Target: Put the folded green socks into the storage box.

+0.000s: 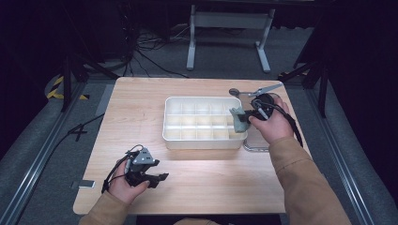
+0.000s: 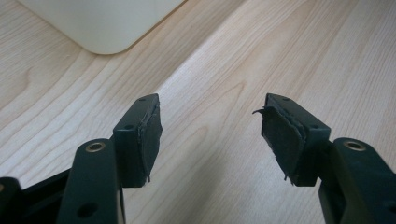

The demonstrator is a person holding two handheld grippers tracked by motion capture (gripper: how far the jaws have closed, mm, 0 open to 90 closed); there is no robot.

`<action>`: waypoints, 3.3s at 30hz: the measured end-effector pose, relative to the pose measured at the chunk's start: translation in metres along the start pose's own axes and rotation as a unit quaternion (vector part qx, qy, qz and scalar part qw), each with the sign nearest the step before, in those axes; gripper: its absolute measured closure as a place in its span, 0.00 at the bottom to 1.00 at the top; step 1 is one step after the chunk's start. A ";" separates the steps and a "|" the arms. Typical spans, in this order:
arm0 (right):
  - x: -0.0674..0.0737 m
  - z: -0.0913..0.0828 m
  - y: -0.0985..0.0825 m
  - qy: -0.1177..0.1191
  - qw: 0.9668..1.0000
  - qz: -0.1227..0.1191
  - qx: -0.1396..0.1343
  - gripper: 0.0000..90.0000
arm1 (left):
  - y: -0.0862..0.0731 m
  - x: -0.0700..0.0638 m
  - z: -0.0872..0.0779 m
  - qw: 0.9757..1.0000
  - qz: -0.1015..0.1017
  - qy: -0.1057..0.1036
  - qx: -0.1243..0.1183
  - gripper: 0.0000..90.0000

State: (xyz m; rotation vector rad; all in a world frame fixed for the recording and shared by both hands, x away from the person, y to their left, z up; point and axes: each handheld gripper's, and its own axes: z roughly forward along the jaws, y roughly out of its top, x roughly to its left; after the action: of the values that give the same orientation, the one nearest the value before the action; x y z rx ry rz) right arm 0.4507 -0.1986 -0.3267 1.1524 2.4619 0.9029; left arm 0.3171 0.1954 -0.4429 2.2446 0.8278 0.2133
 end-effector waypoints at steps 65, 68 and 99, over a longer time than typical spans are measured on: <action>0.014 0.104 -0.005 -0.036 0.961 -0.049 0.270 0.82 | -0.023 0.001 -0.013 1.000 -0.028 0.005 0.005 0.43; 0.012 0.100 -0.006 -0.030 0.964 -0.044 0.260 0.80 | -0.023 0.001 -0.012 1.000 -0.030 0.005 0.005 0.43; 0.011 0.103 -0.005 -0.031 0.967 -0.009 0.254 0.83 | -0.023 -0.001 -0.009 1.000 -0.025 0.000 0.009 0.42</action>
State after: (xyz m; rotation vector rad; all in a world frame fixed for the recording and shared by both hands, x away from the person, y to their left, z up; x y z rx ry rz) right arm 0.4909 -0.1492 -0.4089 1.2760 2.7266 0.2177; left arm 0.3018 0.2121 -0.4519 2.2382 0.8878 0.1827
